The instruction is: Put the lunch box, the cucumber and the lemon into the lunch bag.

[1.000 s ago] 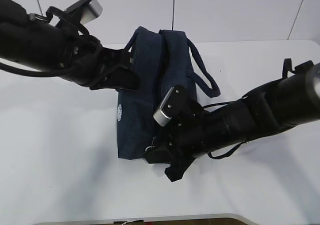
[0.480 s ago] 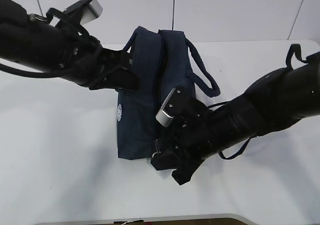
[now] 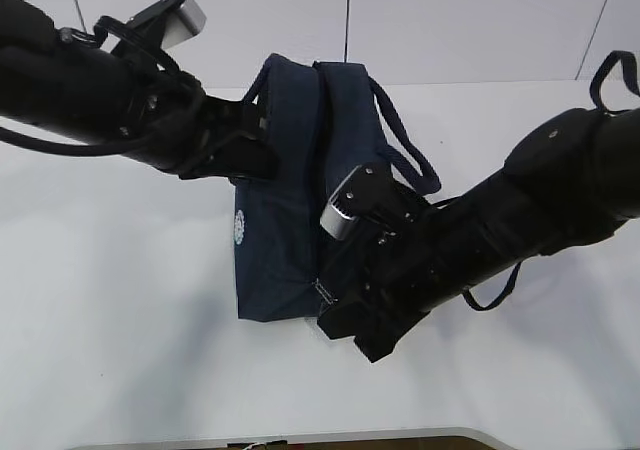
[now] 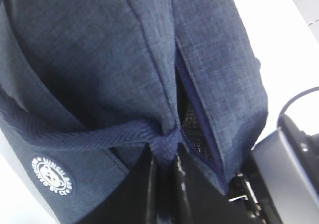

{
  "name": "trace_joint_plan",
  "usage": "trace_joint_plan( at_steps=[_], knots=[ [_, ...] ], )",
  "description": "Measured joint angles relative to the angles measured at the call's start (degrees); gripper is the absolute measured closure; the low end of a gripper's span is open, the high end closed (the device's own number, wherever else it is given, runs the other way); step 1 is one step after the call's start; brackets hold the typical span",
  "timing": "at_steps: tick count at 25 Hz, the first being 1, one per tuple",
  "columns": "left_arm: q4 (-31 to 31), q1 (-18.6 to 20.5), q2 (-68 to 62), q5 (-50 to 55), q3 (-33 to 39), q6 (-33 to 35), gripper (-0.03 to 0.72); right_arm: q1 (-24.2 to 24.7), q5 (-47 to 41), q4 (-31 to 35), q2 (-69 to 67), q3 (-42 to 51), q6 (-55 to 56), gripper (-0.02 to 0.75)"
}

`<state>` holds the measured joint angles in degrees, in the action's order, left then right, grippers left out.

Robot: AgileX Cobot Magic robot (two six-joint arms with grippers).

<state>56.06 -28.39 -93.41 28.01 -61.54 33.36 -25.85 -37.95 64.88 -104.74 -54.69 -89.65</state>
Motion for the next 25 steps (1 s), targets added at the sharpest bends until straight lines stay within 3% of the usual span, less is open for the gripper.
trace_joint_plan(
  at_steps=[9,25],
  knots=[
    [-0.09,0.00,0.00,-0.86,0.00,0.00,0.690,0.00,-0.35,-5.94,3.99,0.00,6.20,0.733],
    [-0.09,0.00,0.00,-0.99,0.00,0.00,0.690,0.00,-1.73,-8.03,8.59,-1.10,13.91,0.733]
  ],
)
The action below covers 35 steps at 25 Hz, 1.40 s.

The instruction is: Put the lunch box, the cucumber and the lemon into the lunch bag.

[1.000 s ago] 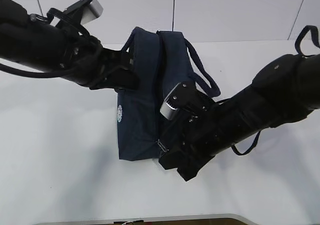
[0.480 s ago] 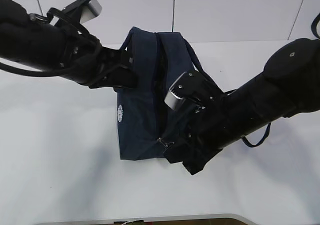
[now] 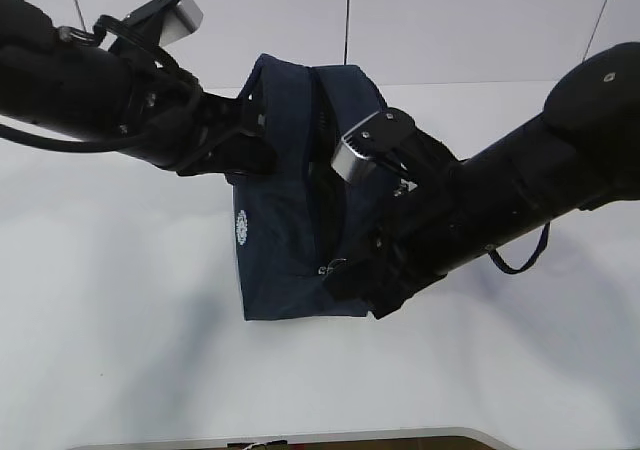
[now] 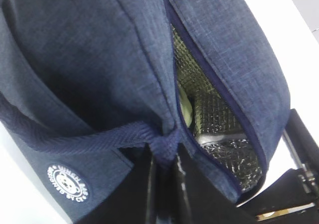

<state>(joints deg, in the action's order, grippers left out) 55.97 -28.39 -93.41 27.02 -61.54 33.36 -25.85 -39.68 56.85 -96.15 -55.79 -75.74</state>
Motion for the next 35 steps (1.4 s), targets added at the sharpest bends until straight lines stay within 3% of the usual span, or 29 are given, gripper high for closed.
trace_joint_plan(
  at_steps=[10,23,35],
  knots=[
    [-0.27,0.00,0.00,-0.25,0.00,0.00,0.690,0.00,-5.54,-3.56,0.00,-7.41,14.91,0.733],
    [-0.39,0.00,0.00,-0.25,0.00,0.00,0.690,0.00,-15.19,-24.01,1.00,-20.87,36.94,0.733],
    [-0.03,-0.12,0.00,-0.26,0.00,0.00,0.690,0.00,-21.42,-27.28,-0.09,-25.77,42.30,0.733]
  ],
)
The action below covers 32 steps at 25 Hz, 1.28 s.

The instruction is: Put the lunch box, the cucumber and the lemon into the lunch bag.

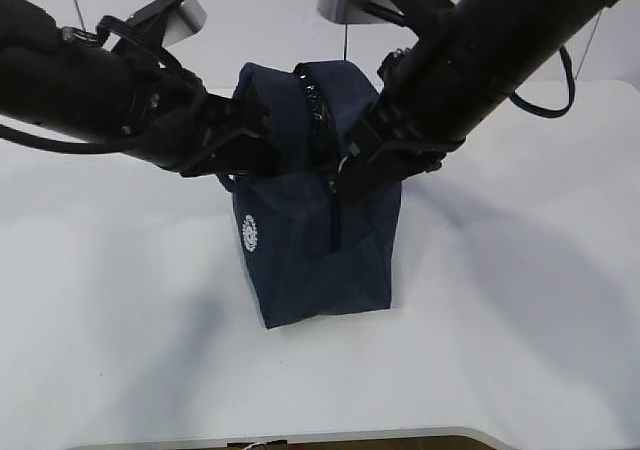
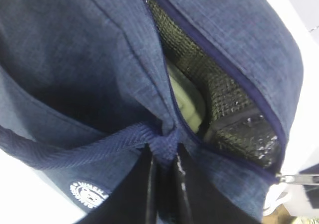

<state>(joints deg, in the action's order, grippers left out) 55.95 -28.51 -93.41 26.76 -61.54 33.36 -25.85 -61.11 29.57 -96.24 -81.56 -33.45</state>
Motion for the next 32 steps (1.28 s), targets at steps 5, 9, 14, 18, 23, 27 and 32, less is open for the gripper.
trace_joint_plan(
  at_steps=[5,9,14,18,23,27,32],
  knots=[
    [0.00,0.00,0.00,0.00,0.00,0.00,0.678,0.00,-1.44,0.11,-1.62,-0.12,0.33,0.733],
    [0.00,0.00,0.00,0.00,0.00,0.00,0.540,0.00,-1.44,0.11,-1.62,-0.22,0.33,0.733],
    [0.00,0.00,0.26,-0.12,0.00,0.00,0.278,0.00,-1.44,0.11,-1.81,-0.22,0.33,0.733],
    [-0.10,0.00,3.10,-0.02,0.00,0.89,0.221,0.00,-1.22,0.32,-2.26,-0.22,0.33,0.733],
    [-0.18,0.00,8.92,1.33,0.70,3.04,0.214,0.00,-0.86,0.68,-2.30,-0.22,0.23,0.733],
    [-0.18,0.00,13.89,0.59,5.76,4.85,0.211,0.00,-0.81,1.05,-2.30,-0.22,-0.14,0.733],
    [5.15,-1.56,17.37,-3.51,12.04,12.40,0.209,0.00,-0.72,3.44,-2.30,-0.22,-1.54,0.733]
  ],
)
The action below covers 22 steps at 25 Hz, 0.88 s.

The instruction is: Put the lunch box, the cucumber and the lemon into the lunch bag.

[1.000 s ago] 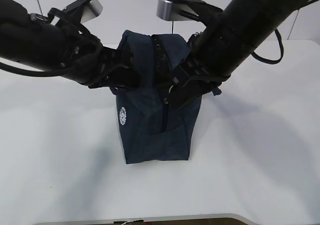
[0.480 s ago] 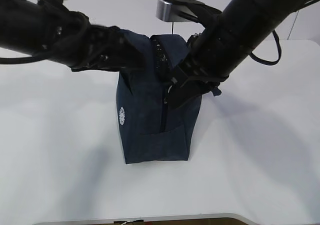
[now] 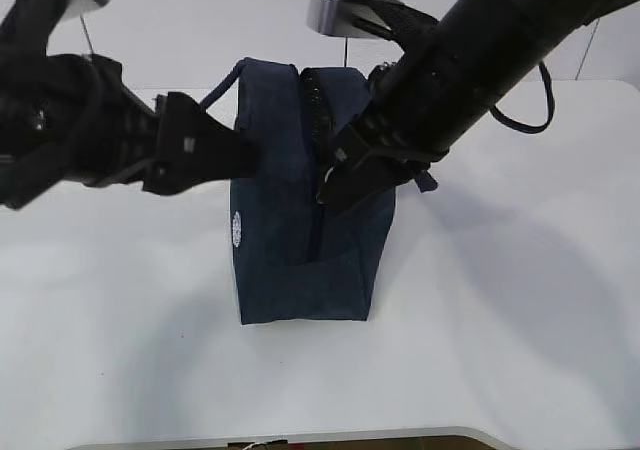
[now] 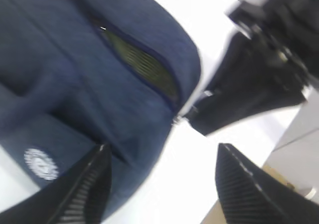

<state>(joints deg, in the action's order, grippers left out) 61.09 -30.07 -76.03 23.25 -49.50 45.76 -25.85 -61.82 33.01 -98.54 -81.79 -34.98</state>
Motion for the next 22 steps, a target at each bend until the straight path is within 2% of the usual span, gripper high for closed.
trace_joint_plan(
  at_steps=[3,6,13,22],
  knots=[
    [5.69,-3.43,0.00,-2.73,2.59,7.21,0.210,0.00,0.12,0.99,-0.09,0.00,-0.66,0.733],
    [6.79,-5.68,0.00,-5.62,4.59,9.82,0.210,0.00,0.21,1.20,-0.09,0.00,-0.89,0.733],
    [7.35,-5.91,-1.27,-9.79,6.49,12.92,0.210,0.00,0.09,1.68,-0.09,0.00,-1.59,0.733],
    [8.48,-5.91,-3.65,-12.64,6.49,13.09,0.210,0.00,-0.63,2.00,-0.09,0.00,-2.29,0.733]
  ],
)
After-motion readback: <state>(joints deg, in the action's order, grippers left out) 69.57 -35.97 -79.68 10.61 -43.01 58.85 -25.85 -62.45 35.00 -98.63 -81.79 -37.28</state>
